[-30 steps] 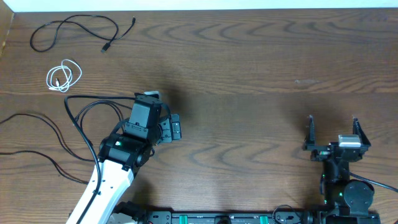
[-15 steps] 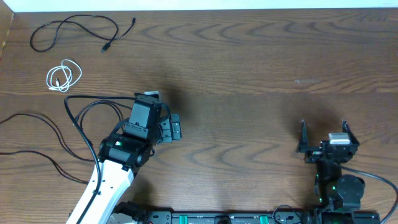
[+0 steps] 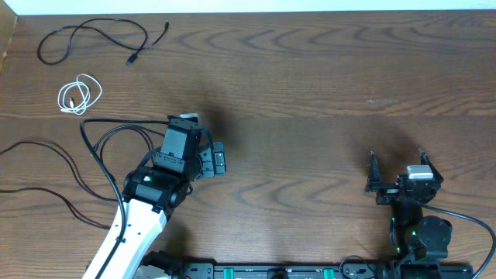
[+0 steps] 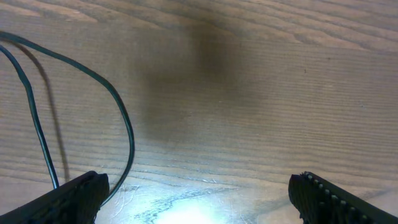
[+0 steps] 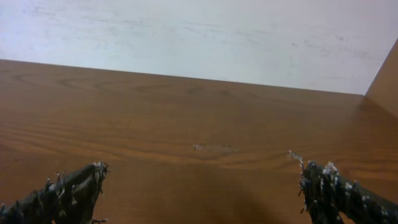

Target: Untangle cables

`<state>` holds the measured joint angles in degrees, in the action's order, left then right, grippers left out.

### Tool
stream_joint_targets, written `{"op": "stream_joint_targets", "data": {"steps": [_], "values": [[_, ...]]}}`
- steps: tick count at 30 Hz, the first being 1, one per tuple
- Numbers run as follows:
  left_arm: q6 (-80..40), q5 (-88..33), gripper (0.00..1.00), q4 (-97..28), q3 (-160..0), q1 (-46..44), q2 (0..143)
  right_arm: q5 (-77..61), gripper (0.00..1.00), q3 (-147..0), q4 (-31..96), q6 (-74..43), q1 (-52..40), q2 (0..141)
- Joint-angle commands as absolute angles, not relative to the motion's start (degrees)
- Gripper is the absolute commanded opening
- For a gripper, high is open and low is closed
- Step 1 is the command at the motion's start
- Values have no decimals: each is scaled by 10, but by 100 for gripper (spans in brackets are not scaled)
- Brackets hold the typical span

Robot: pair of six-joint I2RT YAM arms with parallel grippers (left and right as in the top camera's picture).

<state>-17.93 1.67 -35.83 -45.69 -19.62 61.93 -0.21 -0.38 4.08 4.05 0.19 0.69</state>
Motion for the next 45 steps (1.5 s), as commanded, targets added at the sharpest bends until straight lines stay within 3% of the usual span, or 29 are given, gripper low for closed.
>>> {"op": "stream_joint_targets", "data": {"steps": [1, 8, 45], "values": [[-172, 22, 98, -360, -467, -197, 621, 12, 99, -3, 45, 23, -8, 3], [-172, 22, 98, -360, -467, -197, 621, 29, 99, -3, 44, -15, -4, 3], [-172, 22, 98, -377, -467, -197, 621, 13, 99, -3, 43, 28, -2, 3]]}}
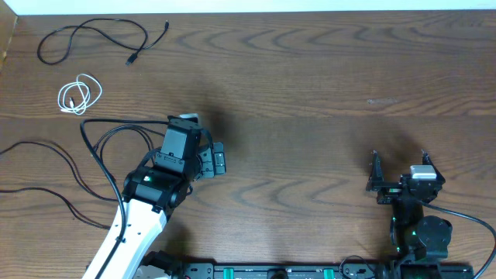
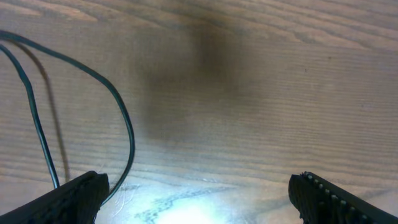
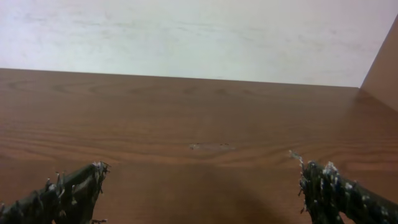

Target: Untangle cables

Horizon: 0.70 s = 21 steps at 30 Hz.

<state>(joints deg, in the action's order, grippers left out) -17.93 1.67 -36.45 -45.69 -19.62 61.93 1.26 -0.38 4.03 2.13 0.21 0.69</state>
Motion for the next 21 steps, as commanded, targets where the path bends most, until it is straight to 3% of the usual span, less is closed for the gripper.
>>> {"op": "stream_joint_targets", "data": {"steps": [1, 17, 21], "values": [[-172, 22, 98, -382, -467, -197, 621, 13, 99, -3, 43, 28, -2, 3], [-173, 10, 98, -394, -411, -173, 570, 13, 99, -3, 43, 28, -2, 3], [-108, -48, 98, -334, -359, -135, 523, 13, 99, -3, 43, 28, -2, 3]]}}
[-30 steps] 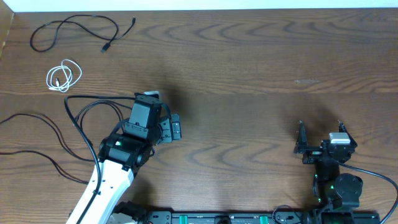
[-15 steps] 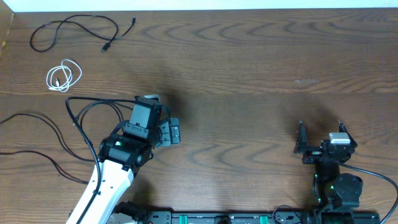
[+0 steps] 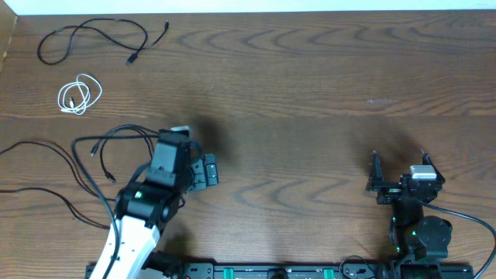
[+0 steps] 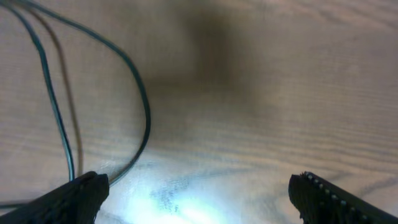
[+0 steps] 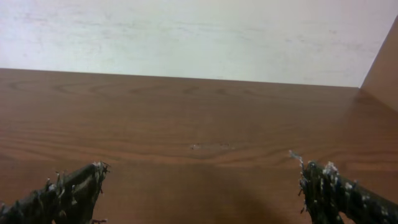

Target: Untangle cables

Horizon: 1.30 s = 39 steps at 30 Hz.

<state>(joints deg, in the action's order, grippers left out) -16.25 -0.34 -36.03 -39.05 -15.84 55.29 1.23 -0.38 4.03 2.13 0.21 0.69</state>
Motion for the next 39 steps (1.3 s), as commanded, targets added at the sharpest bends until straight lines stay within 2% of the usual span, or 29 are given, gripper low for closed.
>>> {"op": "stream_joint_targets", "data": {"steps": [1, 6, 12, 21, 32, 39], "values": [[-87, -63, 98, -313, -345, -127, 510, 13, 99, -3, 43, 28, -2, 3], [-20, -97, 98, -240, -281, -92, 431, 13, 99, -3, 43, 28, -2, 3], [-15, -128, 98, -216, -218, -50, 297, 13, 99, -3, 43, 28, -2, 3], [6, -124, 98, -172, -159, -42, 165, 13, 99, -3, 43, 28, -2, 3], [2, -124, 98, 6, -37, -8, 77, 13, 99, -3, 43, 28, -2, 3], [2, -124, 98, 19, -15, 16, 30, 13, 99, -3, 43, 28, -2, 3]]}}
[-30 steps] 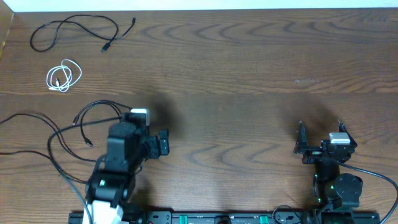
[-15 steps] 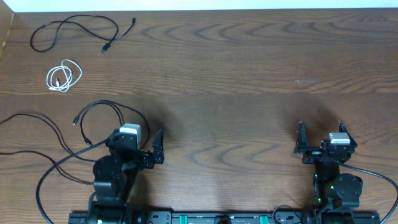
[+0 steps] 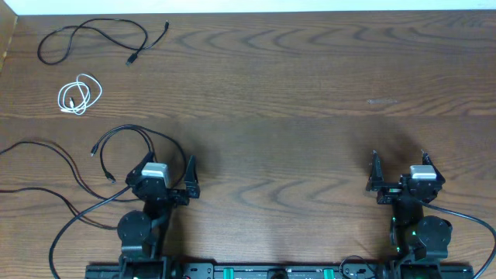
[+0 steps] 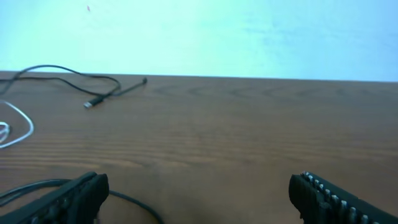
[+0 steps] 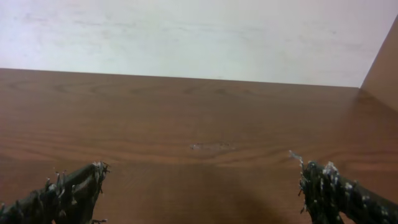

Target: Untangle cables

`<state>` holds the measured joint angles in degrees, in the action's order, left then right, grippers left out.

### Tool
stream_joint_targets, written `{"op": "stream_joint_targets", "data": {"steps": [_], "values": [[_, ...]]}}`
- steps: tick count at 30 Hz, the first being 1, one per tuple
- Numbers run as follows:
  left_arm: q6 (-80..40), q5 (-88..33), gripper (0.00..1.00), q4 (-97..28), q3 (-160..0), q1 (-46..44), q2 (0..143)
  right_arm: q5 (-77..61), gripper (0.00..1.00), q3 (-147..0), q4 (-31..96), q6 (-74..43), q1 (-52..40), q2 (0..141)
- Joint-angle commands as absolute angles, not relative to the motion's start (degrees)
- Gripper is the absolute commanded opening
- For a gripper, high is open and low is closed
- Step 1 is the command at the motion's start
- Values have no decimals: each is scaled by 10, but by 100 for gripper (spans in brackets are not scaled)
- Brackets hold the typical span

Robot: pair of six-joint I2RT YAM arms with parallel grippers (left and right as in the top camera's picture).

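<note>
Three cables lie apart at the left of the table. A thin black cable (image 3: 93,35) is at the far left corner, and its plug (image 4: 93,103) shows far off in the left wrist view. A small white coil (image 3: 79,94) lies below it. A long black cable (image 3: 46,190) loops in front of my left gripper (image 3: 161,175), and part of the loop (image 4: 134,203) runs between the fingers' tips in the left wrist view. The left gripper (image 4: 199,199) is open and holds nothing. My right gripper (image 3: 399,172) is also open and empty (image 5: 199,193).
Both arms are folded back at the table's front edge. A pale wall stands behind the table's far edge (image 5: 199,78). A side panel rises at the right (image 5: 382,62). A small scuff (image 5: 211,147) marks the wood.
My left arm reached over the table with its gripper facing down beside the long black cable's loop. Now it is folded at the front edge, looking level across the table. The right arm is unchanged.
My left gripper first hung open, facing down just right of the long black cable's loop, and stayed so. Then it was further back and left, and the loop had changed shape, its plug end lying free. Now both arms rest folded, grippers open.
</note>
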<state>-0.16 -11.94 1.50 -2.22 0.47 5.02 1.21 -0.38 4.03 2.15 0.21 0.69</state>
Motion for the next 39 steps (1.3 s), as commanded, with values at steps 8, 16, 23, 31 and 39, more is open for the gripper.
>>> {"op": "stream_joint_targets", "data": {"steps": [8, 16, 23, 31, 39], "values": [[2, -118, 98, -5, -2, 38, 1, 13, 99, -3, 43, 28, -2, 3], [33, -94, 98, -34, -2, 34, 1, 13, 99, -3, 43, 28, -2, 3], [5, -44, 98, -38, -2, 8, 1, 13, 99, -3, 43, 28, -2, 3], [1, 6, 98, -43, -2, 5, 1, 13, 99, -3, 43, 28, -2, 3], [7, 5, 98, -43, -2, 5, 1, 13, 99, -3, 43, 28, -2, 3]]}}
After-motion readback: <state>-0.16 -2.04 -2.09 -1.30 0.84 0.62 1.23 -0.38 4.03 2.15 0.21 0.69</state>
